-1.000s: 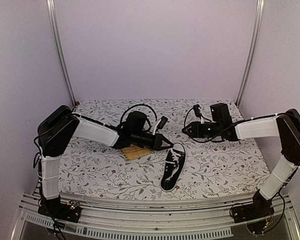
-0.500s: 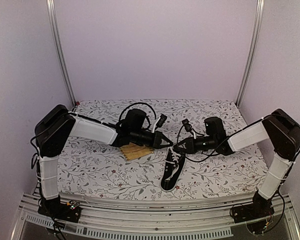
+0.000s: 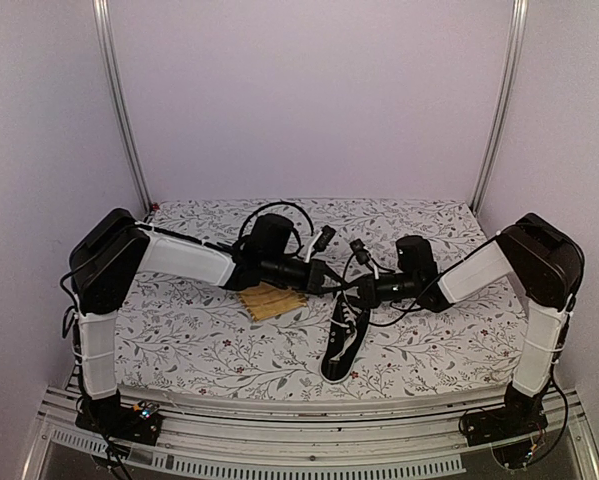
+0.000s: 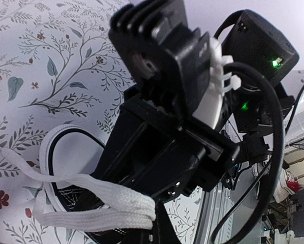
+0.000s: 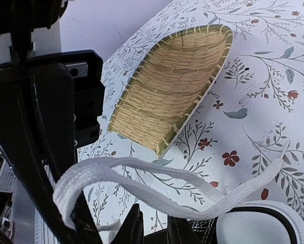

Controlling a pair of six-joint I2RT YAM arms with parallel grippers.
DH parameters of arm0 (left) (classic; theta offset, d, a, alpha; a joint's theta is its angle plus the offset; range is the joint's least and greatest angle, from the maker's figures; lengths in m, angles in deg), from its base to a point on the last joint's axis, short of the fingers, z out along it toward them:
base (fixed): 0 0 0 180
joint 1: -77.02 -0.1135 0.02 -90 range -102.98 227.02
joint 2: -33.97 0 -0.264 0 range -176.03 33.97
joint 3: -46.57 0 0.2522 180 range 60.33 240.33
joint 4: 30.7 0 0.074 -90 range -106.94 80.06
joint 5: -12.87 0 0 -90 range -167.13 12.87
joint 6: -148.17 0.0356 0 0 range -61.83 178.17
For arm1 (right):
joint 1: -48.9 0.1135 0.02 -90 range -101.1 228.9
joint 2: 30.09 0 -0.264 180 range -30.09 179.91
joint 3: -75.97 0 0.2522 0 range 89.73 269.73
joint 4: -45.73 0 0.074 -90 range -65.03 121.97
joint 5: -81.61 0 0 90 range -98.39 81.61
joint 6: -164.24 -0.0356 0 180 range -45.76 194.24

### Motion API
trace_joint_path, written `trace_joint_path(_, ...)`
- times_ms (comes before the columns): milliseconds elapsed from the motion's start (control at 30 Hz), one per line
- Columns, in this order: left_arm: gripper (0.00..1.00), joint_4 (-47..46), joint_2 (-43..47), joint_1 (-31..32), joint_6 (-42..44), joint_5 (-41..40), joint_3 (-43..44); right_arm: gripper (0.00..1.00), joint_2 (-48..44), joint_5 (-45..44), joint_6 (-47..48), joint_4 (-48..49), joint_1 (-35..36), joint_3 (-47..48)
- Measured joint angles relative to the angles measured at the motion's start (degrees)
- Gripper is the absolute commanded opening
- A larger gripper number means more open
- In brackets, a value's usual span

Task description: Tie the shoes

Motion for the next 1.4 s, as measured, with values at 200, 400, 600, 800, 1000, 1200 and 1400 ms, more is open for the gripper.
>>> trace_joint_path(200,0.00,0.0,0.0,0.0,-0.4,0.7,0.4,0.26,1.9,0.0,0.0,3.2,0.6,0.1)
trace_joint_path(400,0.00,0.0,0.0,0.0,-1.1,1.0,0.9,0.30,3.3,-3.5,0.2,8.0,0.8,-0.2)
trace_joint_path(600,0.00,0.5,0.0,0.2,-1.5,1.6,1.0,0.32,4.8,-7.7,0.9,12.3,2.0,-0.3)
trace_joint_path(800,0.00,1.6,0.0,0.4,-1.9,2.1,1.0,0.32,5.6,-12.0,3.0,13.7,3.3,-0.3)
trace_joint_path(1000,0.00,1.8,0.0,0.5,-2.1,2.1,1.1,0.32,6.3,-13.9,4.7,14.2,3.7,0.1)
trace_joint_path(1200,0.00,2.5,0.0,0.5,-2.2,2.1,1.3,0.25,7.3,-13.8,6.5,14.6,3.8,1.0)
trace_joint_path(1400,0.00,2.5,0.0,0.9,-2.3,2.1,2.0,0.05,7.7,-12.5,8.5,15.3,5.1,1.7)
